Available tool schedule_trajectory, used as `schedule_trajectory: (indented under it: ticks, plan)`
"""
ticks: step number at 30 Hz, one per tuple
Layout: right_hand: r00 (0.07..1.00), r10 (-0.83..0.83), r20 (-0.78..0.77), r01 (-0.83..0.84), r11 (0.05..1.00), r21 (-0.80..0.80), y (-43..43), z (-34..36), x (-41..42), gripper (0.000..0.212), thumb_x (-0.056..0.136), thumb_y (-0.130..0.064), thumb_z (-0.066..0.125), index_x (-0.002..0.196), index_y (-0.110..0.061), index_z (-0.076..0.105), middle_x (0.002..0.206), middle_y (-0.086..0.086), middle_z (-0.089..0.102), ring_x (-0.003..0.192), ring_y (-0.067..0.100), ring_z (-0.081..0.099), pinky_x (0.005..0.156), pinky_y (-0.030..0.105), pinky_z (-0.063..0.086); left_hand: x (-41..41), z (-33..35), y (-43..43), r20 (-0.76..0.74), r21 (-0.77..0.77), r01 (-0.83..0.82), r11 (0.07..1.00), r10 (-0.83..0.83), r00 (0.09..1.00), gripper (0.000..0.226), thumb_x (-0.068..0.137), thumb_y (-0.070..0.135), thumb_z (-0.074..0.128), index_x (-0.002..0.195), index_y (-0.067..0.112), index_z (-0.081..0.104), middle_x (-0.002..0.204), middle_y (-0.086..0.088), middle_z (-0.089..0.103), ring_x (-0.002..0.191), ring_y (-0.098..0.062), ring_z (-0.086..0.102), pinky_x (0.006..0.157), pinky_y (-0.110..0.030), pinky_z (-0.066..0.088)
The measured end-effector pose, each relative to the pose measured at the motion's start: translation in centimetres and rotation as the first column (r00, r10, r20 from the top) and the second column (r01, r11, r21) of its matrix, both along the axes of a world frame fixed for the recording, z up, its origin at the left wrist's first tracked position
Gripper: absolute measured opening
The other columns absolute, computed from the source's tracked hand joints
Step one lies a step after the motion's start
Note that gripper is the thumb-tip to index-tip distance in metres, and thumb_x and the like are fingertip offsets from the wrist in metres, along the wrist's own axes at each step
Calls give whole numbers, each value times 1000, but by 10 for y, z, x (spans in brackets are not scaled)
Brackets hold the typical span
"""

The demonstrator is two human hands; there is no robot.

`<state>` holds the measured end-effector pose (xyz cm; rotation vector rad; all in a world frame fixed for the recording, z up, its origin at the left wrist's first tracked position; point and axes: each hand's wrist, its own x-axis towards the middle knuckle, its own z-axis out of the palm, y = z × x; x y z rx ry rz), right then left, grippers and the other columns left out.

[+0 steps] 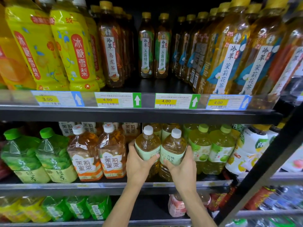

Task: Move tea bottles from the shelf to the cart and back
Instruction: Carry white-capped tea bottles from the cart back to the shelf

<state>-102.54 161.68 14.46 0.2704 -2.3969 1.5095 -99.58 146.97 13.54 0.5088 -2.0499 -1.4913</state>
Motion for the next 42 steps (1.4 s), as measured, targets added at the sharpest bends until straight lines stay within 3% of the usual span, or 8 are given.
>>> schedule_trajectory:
  ticks: [2, 6, 12, 18, 27, 31, 37, 42]
  plan:
    - [995, -8, -104, 18, 996, 92, 2, 11, 4, 96, 70, -16, 90, 148, -22, 35, 140, -10, 43, 131, 6, 44, 110, 31, 41, -1, -1, 1, 12, -37, -11, 999, 12, 1000, 87, 62, 42, 92, 128, 41, 34, 124, 11, 59, 116, -11, 58, 100, -38, 51]
    - [961, -39, -272, 111, 961, 253, 4, 26, 4, 78, 65, -13, 92, 133, -14, 55, 146, -1, 38, 134, 20, 45, 107, 39, 47, 1, 0, -1, -13, -123, 2, 992, -3, 1000, 100, 66, 36, 91, 144, 29, 30, 140, 7, 47, 130, -10, 47, 106, -33, 43]
    - [954, -65, -293, 152, 946, 286, 3, 22, 0, 79, 66, -13, 91, 136, -14, 53, 131, -2, 50, 126, 19, 47, 105, 33, 44, 6, 0, -4, -46, -211, 26, 977, -37, 998, 96, 72, 31, 88, 147, 34, 26, 142, 8, 47, 131, -8, 46, 107, -31, 43]
    - [957, -72, -282, 157, 944, 291, 2, 20, -6, 79, 68, -12, 90, 137, -10, 52, 135, 4, 50, 131, 23, 45, 108, 39, 45, 4, 3, 5, -37, -276, -40, 960, 31, 999, 92, 72, 40, 86, 141, 34, 26, 139, 5, 48, 128, -13, 49, 97, -30, 46]
    - [979, -36, -202, 105, 935, 338, 6, 34, 0, 70, 72, -10, 86, 133, -9, 53, 138, 4, 43, 136, 21, 40, 107, 28, 39, 5, 8, 9, 12, -255, -28, 967, 32, 999, 97, 74, 35, 86, 147, 34, 22, 143, 3, 43, 134, -15, 45, 104, -33, 45]
    - [977, 50, -209, 17, 951, 309, 20, 38, 4, 71, 71, -6, 84, 132, -10, 50, 134, 1, 42, 131, 21, 45, 98, 27, 47, 12, 13, 19, 14, -293, -74, 953, 82, 997, 106, 74, 30, 87, 153, 30, 17, 143, 1, 43, 136, -14, 42, 108, -36, 44]
    - [940, 200, -277, -81, 918, 388, 36, 39, 14, 69, 69, -3, 80, 132, -12, 51, 135, 4, 44, 127, 23, 44, 105, 39, 46, 45, 20, 27, 105, -504, -140, 852, 221, 970, 97, 77, 39, 82, 153, 24, 23, 149, 2, 35, 138, -15, 38, 102, -37, 50]
    - [888, 364, -280, -168, 825, 540, 22, 54, 24, 67, 70, -10, 77, 133, -15, 54, 136, 7, 46, 126, 27, 44, 105, 43, 42, 79, 36, 12, 185, -730, -50, 681, 269, 945, 77, 80, 42, 78, 145, 23, 41, 138, 3, 46, 126, -19, 48, 91, -36, 55]
